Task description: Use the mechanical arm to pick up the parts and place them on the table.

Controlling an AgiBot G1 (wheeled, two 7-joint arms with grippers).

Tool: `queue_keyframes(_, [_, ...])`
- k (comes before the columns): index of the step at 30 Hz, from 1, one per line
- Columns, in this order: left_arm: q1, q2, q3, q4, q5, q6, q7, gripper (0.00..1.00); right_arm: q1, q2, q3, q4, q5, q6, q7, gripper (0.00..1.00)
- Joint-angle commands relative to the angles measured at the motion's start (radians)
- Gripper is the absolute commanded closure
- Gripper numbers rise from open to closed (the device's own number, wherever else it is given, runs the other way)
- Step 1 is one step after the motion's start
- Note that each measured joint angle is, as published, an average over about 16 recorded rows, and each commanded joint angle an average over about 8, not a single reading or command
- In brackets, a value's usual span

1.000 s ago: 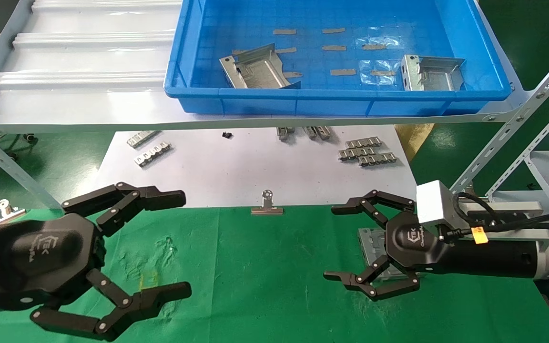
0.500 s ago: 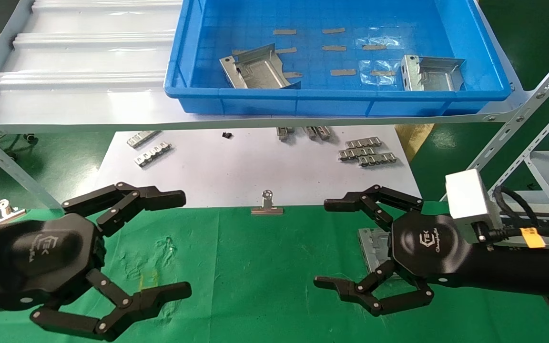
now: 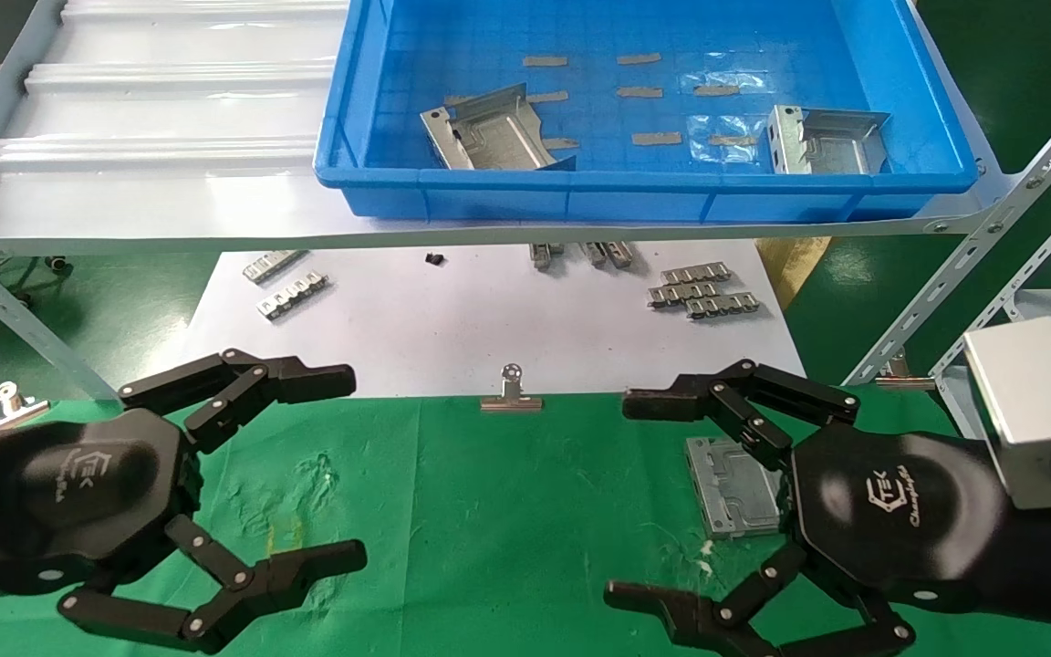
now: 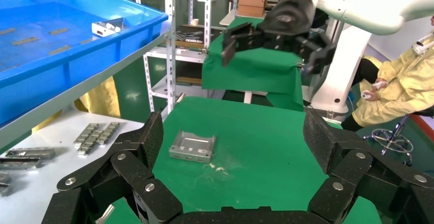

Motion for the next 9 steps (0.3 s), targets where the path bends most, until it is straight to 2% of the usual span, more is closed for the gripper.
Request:
queue_keyframes(1, [0.0, 0.0, 0.0, 0.0, 0.0, 0.0, 0.0, 0.0, -0.024, 0.01, 0.033, 0.039, 0.007, 0.003, 0.031, 0.0])
queue_keyframes(9, [0.0, 0.0, 0.0, 0.0, 0.0, 0.0, 0.0, 0.0, -0.058, 0.024, 0.078, 0.092, 0.018, 0.005, 0.061, 0.0])
